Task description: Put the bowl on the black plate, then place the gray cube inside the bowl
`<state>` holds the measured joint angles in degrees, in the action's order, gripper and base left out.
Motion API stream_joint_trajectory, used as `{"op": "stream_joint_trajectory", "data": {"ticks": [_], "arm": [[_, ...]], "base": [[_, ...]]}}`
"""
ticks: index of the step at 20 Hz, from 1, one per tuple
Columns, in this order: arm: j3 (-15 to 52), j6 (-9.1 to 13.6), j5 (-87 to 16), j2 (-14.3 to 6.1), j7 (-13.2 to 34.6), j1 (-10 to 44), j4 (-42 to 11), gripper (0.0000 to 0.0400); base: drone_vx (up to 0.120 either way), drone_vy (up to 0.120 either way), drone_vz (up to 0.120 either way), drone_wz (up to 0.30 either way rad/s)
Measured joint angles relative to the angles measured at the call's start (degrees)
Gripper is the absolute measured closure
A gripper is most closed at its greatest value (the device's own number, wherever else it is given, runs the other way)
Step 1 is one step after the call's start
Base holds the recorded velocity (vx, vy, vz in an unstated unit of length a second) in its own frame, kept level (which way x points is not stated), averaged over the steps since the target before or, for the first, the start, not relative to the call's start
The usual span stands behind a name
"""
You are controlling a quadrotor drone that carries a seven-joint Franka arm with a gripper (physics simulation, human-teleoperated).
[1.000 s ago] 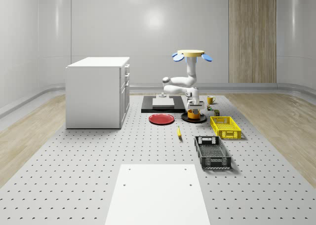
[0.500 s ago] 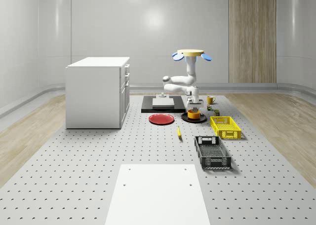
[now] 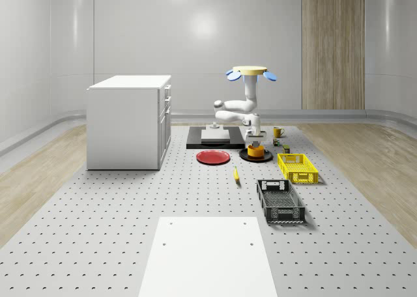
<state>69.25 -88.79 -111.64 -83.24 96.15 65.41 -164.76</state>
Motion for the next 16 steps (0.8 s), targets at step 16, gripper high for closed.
{"op": "stream_joint_trajectory", "data": {"ticks": [16], "arm": [[-1.83,-1.26,-1.62,-0.59,0.05,0.43,0.62,0.0149]], "base": [[-0.082,0.000,0.000,0.000]]}}
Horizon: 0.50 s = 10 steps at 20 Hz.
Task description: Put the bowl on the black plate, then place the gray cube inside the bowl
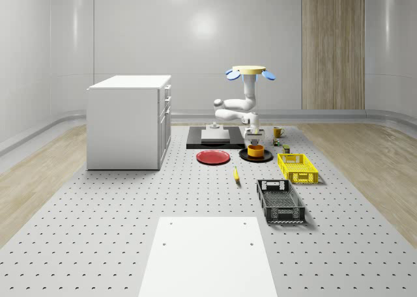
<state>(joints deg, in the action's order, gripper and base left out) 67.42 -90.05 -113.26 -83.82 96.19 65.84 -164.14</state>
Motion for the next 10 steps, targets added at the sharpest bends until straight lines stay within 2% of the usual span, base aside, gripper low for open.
{"op": "stream_joint_trajectory", "data": {"ticks": [10], "arm": [[-3.67,-0.98,-3.65,0.53,1.81,2.55,1.32,0.0149]], "base": [[0.000,0.000,0.000,0.000]]}}
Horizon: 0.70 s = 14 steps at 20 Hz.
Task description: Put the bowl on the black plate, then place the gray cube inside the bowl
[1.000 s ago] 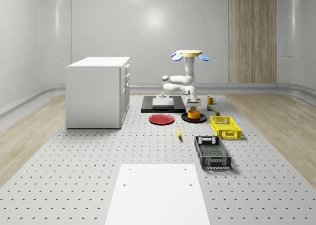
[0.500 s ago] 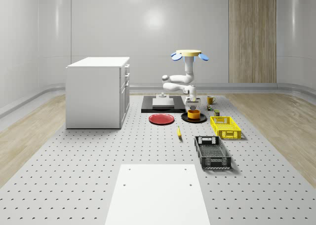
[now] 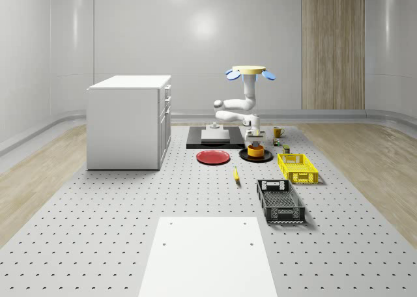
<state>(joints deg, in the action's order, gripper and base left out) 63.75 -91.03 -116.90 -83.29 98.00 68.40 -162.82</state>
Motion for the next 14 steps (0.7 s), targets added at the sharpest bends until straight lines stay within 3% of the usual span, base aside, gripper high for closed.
{"op": "stream_joint_trajectory", "data": {"ticks": [14], "arm": [[-7.20,-2.88,-7.00,0.94,-0.15,1.67,3.52,0.0149]], "base": [[0.000,0.000,0.000,0.000]]}}
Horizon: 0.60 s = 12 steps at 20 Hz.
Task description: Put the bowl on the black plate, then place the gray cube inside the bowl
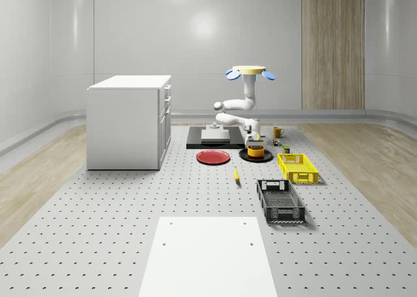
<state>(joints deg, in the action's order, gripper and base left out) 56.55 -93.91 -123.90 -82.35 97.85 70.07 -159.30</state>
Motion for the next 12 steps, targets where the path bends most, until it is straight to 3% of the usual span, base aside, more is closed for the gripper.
{"op": "stream_joint_trajectory", "data": {"ticks": [5,12], "arm": [[-0.62,0.11,-0.71,0.47,-0.20,-0.13,0.28,0.0051],[3.18,2.69,2.73,0.74,-0.26,-1.42,-2.00,0.0009]], "base": [[0.000,0.000,0.000,0.000],[0.000,0.000,0.000,0.000]]}}
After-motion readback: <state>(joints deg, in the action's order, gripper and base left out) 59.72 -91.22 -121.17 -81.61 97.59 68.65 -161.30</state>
